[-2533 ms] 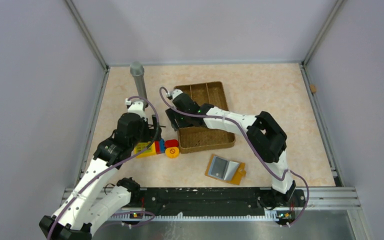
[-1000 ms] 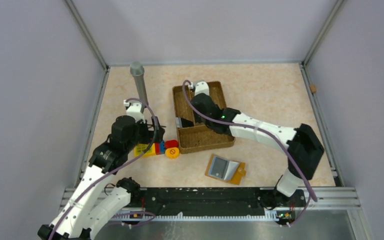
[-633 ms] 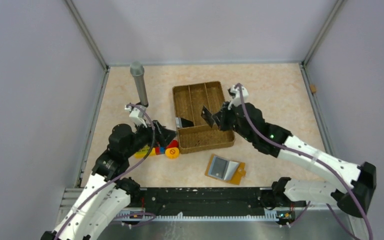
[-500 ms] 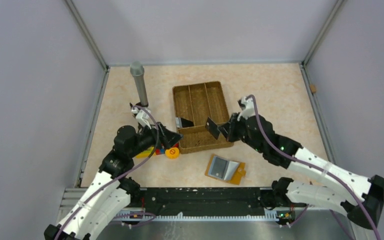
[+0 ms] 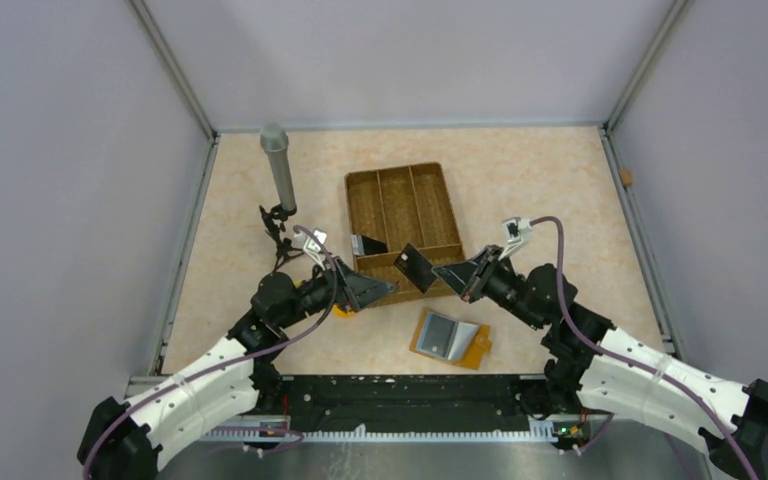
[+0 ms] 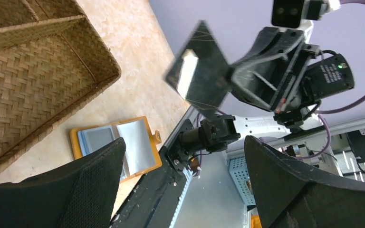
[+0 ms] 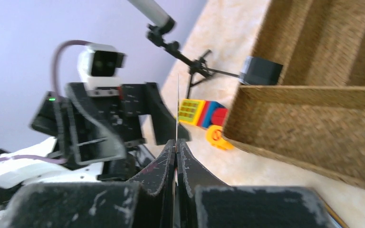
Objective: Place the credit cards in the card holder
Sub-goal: Insert the credit card into the card holder.
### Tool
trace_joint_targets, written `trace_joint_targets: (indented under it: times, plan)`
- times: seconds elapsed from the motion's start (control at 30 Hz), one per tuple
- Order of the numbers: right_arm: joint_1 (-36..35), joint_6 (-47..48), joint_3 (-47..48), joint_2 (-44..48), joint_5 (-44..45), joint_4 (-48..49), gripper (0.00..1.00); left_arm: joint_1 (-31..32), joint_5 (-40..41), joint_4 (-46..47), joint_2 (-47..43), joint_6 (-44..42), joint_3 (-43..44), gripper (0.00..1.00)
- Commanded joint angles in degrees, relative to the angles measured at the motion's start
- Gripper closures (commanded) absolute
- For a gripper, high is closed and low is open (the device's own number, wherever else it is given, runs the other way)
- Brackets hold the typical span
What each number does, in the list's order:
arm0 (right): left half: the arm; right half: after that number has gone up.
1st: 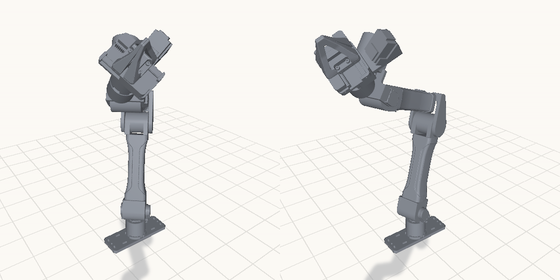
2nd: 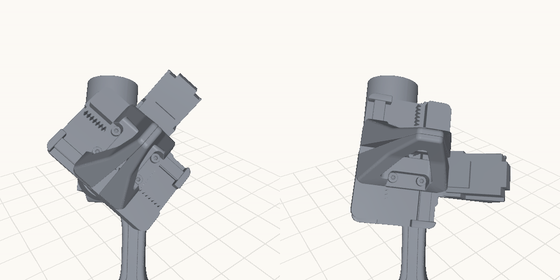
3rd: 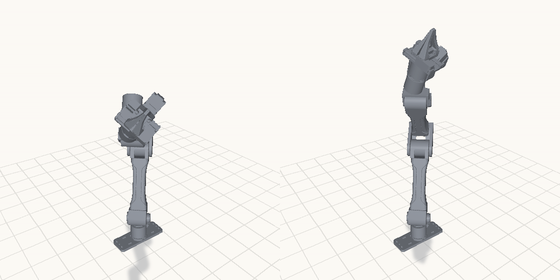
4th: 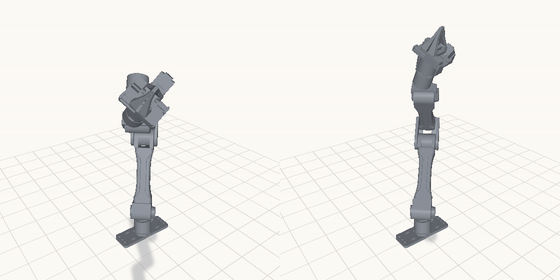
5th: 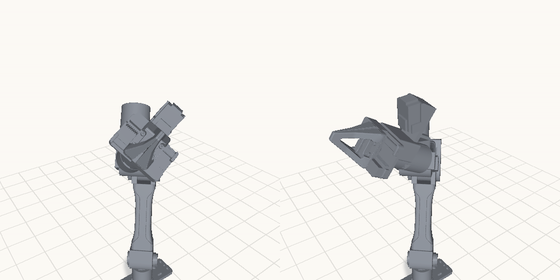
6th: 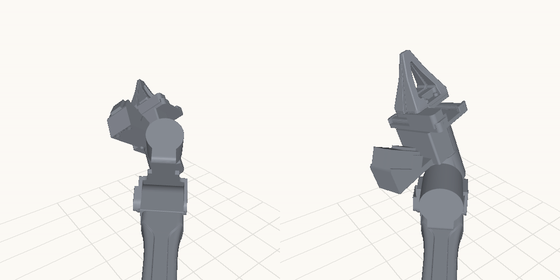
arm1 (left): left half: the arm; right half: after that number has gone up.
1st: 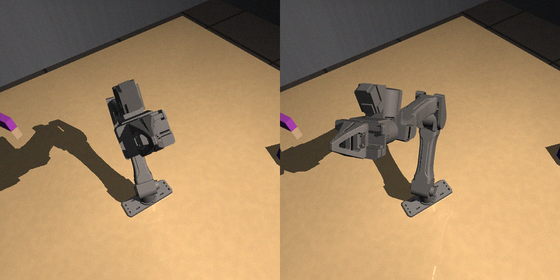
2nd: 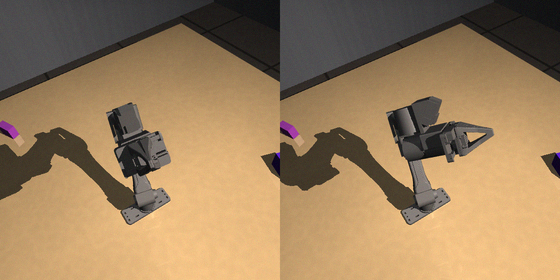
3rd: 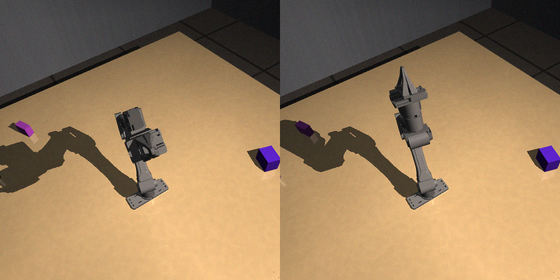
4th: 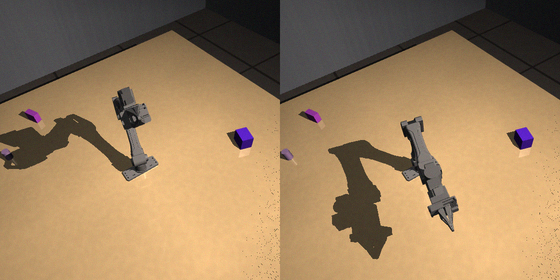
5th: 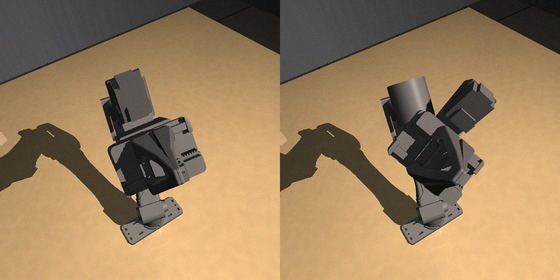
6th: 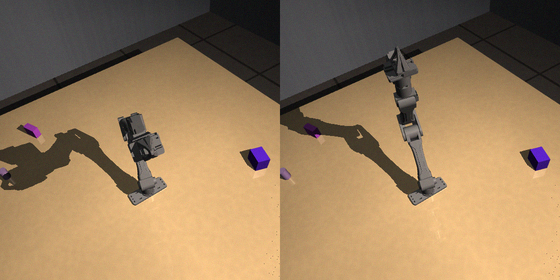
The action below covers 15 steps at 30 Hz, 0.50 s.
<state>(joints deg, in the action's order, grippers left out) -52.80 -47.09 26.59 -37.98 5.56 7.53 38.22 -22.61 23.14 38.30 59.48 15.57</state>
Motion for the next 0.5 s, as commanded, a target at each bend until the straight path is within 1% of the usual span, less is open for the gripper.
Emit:
trace_joint_targets:
  times: [0.0,0.07,0.17,0.27,0.37,0.47]
  plan:
    - [0.2,-2.6,-0.4,0.4,-3.8,11.9,1.00,0.8,1.5,10.4,3.8,2.7,2.3,0.10]
    - [0.2,-3.5,-1.2,0.2,-5.0,14.5,1.00,0.8,0.8,13.3,5.2,3.9,2.6,0.17]
    - [0.2,-4.0,-1.6,-0.7,-6.2,16.1,1.00,0.9,0.0,18.5,7.0,5.4,3.2,0.31]
    - [0.2,-4.7,-2.4,-1.3,-8.2,18.9,1.00,0.9,-0.8,21.5,8.9,6.4,4.7,0.38]
    - [0.2,-4.9,-2.4,-1.6,-8.4,18.7,1.00,0.9,-1.5,24.4,10.0,7.0,5.5,0.44]
    - [0.2,-5.2,-2.7,-1.8,-9.1,19.1,1.00,0.9,-0.7,24.8,10.7,7.0,5.8,0.55]
